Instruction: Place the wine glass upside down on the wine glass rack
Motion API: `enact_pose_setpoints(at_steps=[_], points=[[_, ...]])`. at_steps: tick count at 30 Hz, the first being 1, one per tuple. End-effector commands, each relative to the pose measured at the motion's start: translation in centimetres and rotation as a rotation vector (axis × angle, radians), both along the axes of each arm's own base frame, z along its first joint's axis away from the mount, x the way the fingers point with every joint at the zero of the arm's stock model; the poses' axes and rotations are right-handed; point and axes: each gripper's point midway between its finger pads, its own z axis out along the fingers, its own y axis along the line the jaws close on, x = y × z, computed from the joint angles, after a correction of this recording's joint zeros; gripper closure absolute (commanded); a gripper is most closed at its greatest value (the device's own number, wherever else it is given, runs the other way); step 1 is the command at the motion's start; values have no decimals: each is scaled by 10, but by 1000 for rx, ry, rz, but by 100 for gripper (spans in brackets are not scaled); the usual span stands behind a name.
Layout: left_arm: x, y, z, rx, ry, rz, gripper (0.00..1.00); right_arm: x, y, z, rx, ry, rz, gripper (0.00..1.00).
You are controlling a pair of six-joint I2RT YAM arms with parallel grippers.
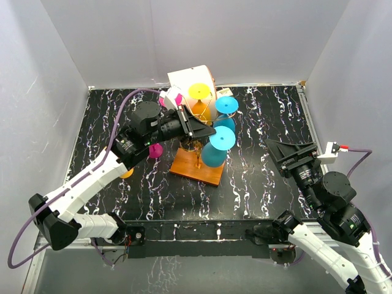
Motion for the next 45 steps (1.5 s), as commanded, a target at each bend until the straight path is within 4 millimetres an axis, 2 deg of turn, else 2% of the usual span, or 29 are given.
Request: enact_pose_setpoints(at_steps=[1, 7, 14, 20, 36, 40, 45], points=[[-9, -3, 32, -70, -58, -69, 100, 1, -4, 5, 28, -10, -24, 33], [-6, -13, 41, -86, -77, -105, 100, 0, -5, 4, 29, -9, -24, 33], [5, -19, 39, -57, -81, -86, 100, -1, -13, 9, 28, -21, -58, 33], [21, -11, 30, 7, -96, 15, 100, 0, -14, 7, 19, -14, -60, 33], [37, 10, 12, 51, -54, 140, 100, 1, -11, 4, 19, -7, -52, 33], [37, 11, 7, 59, -38, 137, 88, 1, -11, 5, 22, -9, -52, 33], [37, 15, 0, 81, -21, 145, 81, 1, -9, 6, 22, -11, -47, 33]])
